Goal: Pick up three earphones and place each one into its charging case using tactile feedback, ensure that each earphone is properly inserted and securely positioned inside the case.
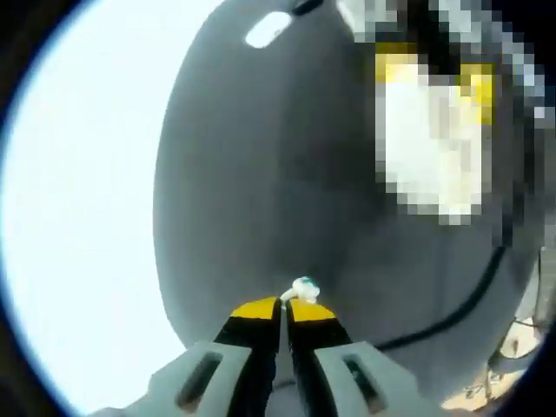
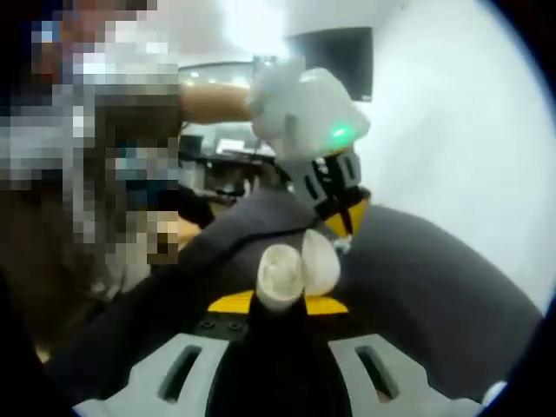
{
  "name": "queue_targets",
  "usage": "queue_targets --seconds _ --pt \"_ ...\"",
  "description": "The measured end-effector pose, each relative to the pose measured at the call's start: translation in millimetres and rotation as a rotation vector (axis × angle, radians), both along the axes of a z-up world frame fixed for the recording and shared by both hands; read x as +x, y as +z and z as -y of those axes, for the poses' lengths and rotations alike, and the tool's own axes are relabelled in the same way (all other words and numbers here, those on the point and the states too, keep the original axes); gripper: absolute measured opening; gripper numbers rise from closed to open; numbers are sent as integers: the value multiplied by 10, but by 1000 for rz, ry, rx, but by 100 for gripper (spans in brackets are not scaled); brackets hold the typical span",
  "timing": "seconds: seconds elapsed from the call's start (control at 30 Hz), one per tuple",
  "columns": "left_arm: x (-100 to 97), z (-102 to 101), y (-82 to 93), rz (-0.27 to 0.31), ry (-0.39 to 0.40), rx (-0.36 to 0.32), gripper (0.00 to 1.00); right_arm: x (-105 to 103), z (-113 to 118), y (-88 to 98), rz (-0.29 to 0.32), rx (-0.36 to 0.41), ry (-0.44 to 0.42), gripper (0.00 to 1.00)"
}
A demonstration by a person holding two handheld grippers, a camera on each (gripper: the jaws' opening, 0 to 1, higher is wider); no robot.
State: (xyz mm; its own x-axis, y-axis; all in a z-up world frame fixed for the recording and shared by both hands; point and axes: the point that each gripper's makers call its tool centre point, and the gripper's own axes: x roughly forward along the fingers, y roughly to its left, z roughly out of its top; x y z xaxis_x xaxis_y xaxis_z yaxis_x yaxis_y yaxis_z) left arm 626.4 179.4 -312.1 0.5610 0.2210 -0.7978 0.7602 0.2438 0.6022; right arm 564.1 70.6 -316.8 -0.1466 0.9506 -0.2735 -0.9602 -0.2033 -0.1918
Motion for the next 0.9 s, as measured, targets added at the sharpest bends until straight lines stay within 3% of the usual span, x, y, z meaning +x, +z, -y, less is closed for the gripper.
queue_targets --seconds 0.13,0.23,0.37,0.9 --pt "-65 -9 4 -11 8 -37 1 -5 3 -1 1 0 1 21" --pt "-141 15 -42 -47 -46 -38 1 -6 3 -1 2 0 1 21" --pt "-131 5 -18 -9 -72 -9 2 0 0 -1 2 0 0 21" --pt "-300 -15 -7 -24 -44 -23 5 -2 -4 -1 7 2 1 21"
